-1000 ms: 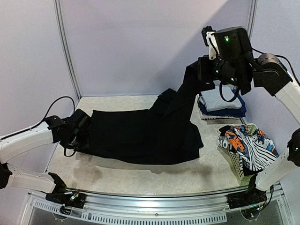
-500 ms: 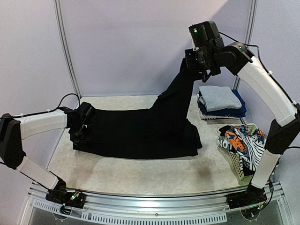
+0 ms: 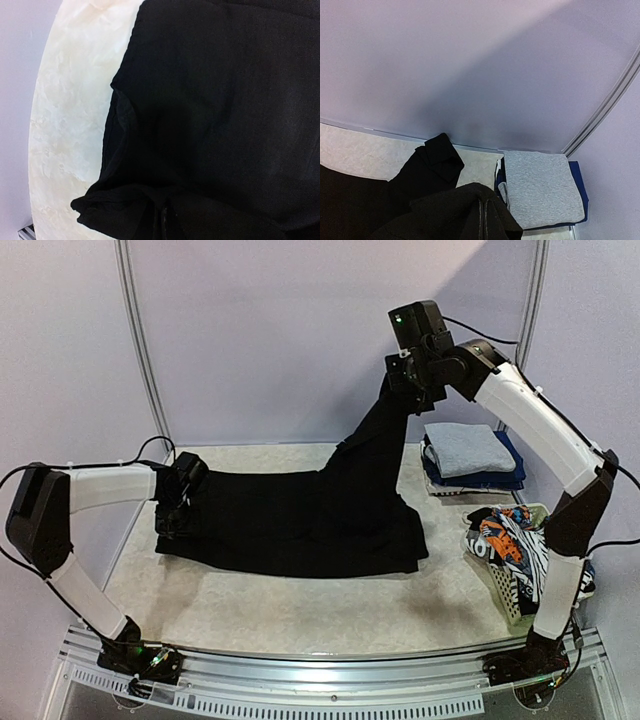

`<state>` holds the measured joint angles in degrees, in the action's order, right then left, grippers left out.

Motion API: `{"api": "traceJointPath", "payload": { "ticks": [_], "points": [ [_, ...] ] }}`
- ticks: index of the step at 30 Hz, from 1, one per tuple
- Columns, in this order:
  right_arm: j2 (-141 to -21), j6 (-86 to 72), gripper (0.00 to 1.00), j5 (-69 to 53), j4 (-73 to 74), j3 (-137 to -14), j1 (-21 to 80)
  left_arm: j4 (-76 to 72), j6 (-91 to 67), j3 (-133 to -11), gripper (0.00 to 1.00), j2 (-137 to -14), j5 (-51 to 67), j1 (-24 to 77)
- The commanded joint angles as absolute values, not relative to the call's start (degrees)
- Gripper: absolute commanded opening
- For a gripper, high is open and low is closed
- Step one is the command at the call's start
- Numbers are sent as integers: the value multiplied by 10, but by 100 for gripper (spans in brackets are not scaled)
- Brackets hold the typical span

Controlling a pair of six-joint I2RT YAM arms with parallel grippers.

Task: Fold and stack the mixed laundry pile
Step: Fold the crumpled shirt at the center of the board.

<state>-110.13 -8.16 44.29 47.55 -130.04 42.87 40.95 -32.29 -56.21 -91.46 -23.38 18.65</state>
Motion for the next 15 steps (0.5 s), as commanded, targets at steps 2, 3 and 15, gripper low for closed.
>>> {"api": "traceJointPath", "payload": {
  "ticks": [2,3,15],
  "points": [
    [-1135,-64,0,448,429,-1318,412,410,-307,-597,10,-935,-257,162],
    [-1137,-62,0,446,425,-1319,411,421,-308,-603,13,-937,-261,158],
    [-1173,-42,0,421,389,-1321,409,379,-359,-463,99,-769,-296,147]
  ]
}}
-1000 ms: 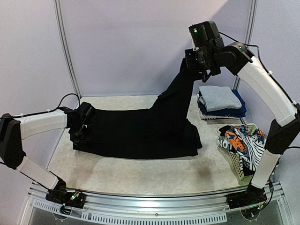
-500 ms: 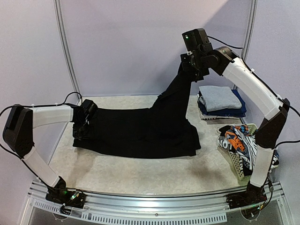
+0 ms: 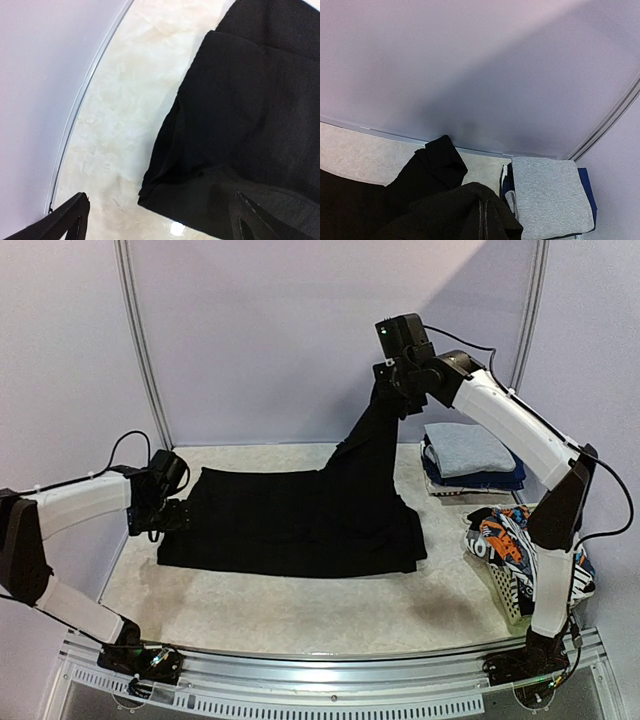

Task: Fold and stack the mixed laundry pile
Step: Fold the crumpled shirt at the center of the board, then pick up the crumpled shirt from the center of the board.

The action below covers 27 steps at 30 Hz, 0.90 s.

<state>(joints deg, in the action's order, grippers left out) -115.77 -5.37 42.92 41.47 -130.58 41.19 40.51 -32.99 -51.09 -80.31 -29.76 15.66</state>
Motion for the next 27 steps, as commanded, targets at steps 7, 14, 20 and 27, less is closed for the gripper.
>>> {"api": "traceJointPath", "payload": {
  "ticks": [7,14,20,27],
  "points": [
    [-1173,-28,0,396,362,-1319,409,329,-433,-349,90,-635,-257,145],
    [-1188,-22,0,365,355,-1317,408,276,-451,-266,81,-555,-195,130],
    [-1180,-51,0,316,362,-1288,407,176,-457,-235,73,-625,-114,109],
    [-1145,-79,0,208,368,-1242,409,97,-470,-216,66,-669,-111,98]
  ]
}}
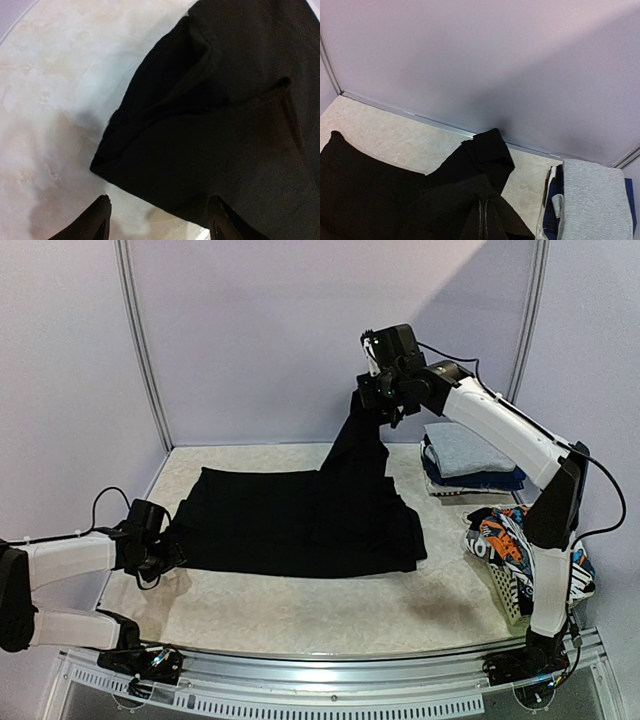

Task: Fold and stack the mixed laundry pile
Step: Pick up the crumpled shirt from the center of the board.

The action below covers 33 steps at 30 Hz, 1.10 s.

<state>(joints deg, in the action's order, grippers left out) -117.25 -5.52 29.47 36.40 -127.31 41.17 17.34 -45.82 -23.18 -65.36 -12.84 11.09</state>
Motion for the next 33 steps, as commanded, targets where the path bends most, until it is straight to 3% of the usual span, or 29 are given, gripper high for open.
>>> {"api": "traceJointPath", "payload": {
  "ticks": [1,5,12,18,20,25,29,33],
  "points": [
    [-1140,-81,0,175,364,-1228,409,87,-471,-215,64,-676,-110,96],
    [-1128,-89,0,43,351,-1197,427,48,-470,-213,53,-701,-112,93],
    [-1159,-156,0,8,333,-1192,510,-45,-459,-207,20,-750,-94,92],
    [-1217,-266,0,-63,258,-1163,550,-50,-452,-211,3,-763,-83,92],
    [-1252,-270,12,-117,282,-1190,554,-47,-449,-212,1,-761,-79,92],
    [-1273,-241,67,-103,363,-1168,551,-24,-441,-217,0,-747,-76,92],
    [-1177,-225,88,-50,354,-1030,533,-12,-436,-221,0,-740,-76,92],
    [-1051,-246,93,15,346,-851,483,-2,-430,-225,0,-734,-78,92]
  ]
}}
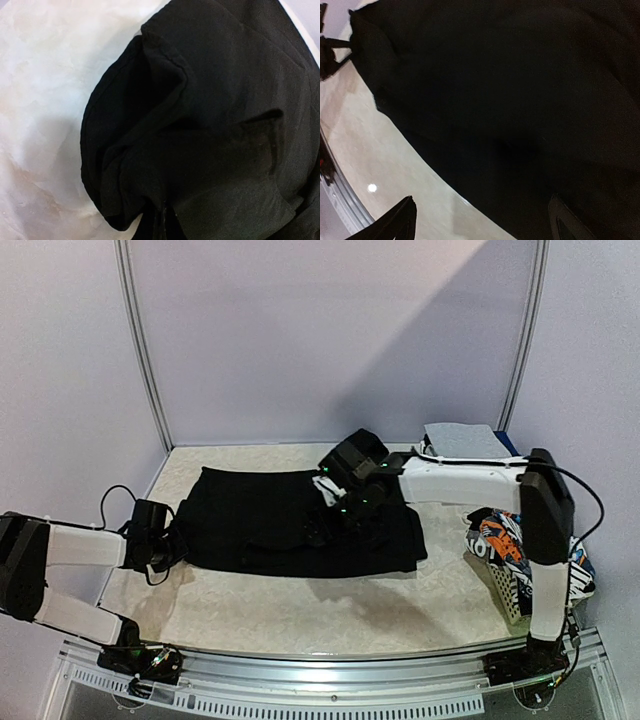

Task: Fold and stack the mixed laundry pile
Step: Pick up the crumpled shirt from the center of the board, then adjust the 1/3-folded shirt at the center of the board.

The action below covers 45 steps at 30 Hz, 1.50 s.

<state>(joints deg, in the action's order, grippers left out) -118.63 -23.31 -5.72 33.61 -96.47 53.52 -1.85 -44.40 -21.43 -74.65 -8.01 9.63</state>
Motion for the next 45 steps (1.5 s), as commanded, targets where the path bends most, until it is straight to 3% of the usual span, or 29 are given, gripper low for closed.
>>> {"api": "traceJointPath", "payload": {
  "ticks": [1,6,11,20,25,42,45],
  "points": [
    [-1016,-255,93,31,353,-811,467,-2,-429,-225,0,-733,-79,92],
    [-914,-297,90,76,366,-643,422,25,-426,-229,0,-730,-78,92],
    [-855,-322,78,53,339,-545,389,33,-420,-234,0,-729,-76,92],
    [-886,-313,62,-37,259,-502,381,50,-412,-237,0,-721,-72,93],
    [-917,-313,49,-77,226,-499,379,60,-411,-235,0,-709,-77,93],
    [-907,-298,54,-194,165,-434,378,66,-419,-232,0,-704,-79,94],
    [-904,-292,61,-215,145,-416,378,68,-420,-230,0,-701,-80,96]
  ]
}}
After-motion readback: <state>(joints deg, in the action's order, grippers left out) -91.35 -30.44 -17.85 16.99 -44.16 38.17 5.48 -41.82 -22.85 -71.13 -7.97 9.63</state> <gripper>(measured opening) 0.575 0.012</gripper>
